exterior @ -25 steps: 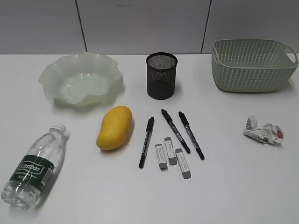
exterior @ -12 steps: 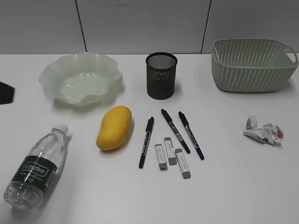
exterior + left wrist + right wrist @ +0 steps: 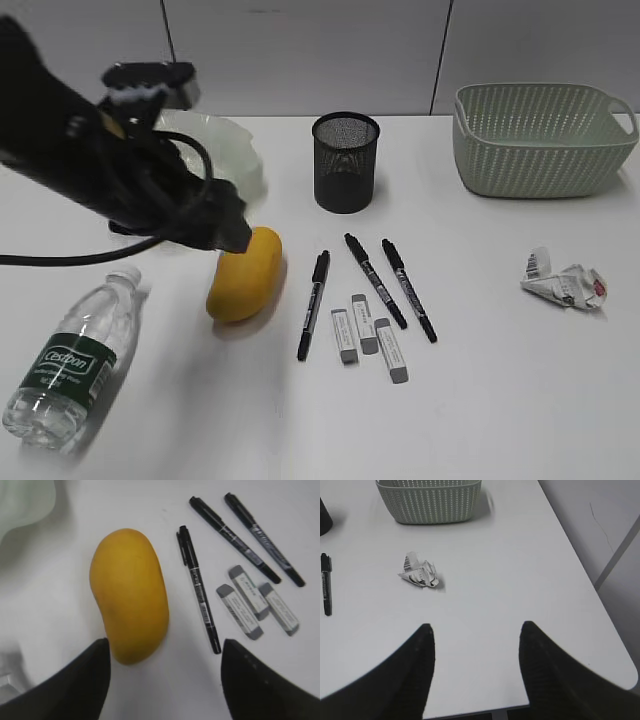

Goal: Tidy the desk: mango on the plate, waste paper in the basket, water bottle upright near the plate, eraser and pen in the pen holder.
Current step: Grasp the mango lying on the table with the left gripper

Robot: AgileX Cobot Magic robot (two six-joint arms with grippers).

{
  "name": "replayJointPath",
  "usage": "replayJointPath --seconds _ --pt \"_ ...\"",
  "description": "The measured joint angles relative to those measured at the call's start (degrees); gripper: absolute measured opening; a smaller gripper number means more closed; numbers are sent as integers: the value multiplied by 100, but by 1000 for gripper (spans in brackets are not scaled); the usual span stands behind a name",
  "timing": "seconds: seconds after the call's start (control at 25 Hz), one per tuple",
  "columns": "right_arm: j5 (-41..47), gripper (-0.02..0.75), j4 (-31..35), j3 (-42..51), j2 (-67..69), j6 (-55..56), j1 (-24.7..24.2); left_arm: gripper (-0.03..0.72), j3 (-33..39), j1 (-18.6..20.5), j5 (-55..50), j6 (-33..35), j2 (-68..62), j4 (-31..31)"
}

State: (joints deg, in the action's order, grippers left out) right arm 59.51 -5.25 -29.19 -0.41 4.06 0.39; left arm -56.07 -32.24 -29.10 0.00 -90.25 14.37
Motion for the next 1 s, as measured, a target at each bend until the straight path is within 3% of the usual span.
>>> replayJointPath --seconds 0.16,0.48,0.8,0.92,1.0 --pt "0 434 0 0 0 0 0 537 -726 -126 -275 -707 -1038 -710" --pt "0 434 25 0 0 0 0 600 -1654 -133 -667 -861 -2208 -833" --pt "0 434 32 0 0 0 0 621 -1815 -143 -739 -949 -2703 -862" --pt "0 434 34 0 0 0 0 556 -1815 -169 -739 -1036 -2752 -885" --pt "0 434 34 0 0 0 0 557 -1815 -174 -756 -1052 -2711 -965"
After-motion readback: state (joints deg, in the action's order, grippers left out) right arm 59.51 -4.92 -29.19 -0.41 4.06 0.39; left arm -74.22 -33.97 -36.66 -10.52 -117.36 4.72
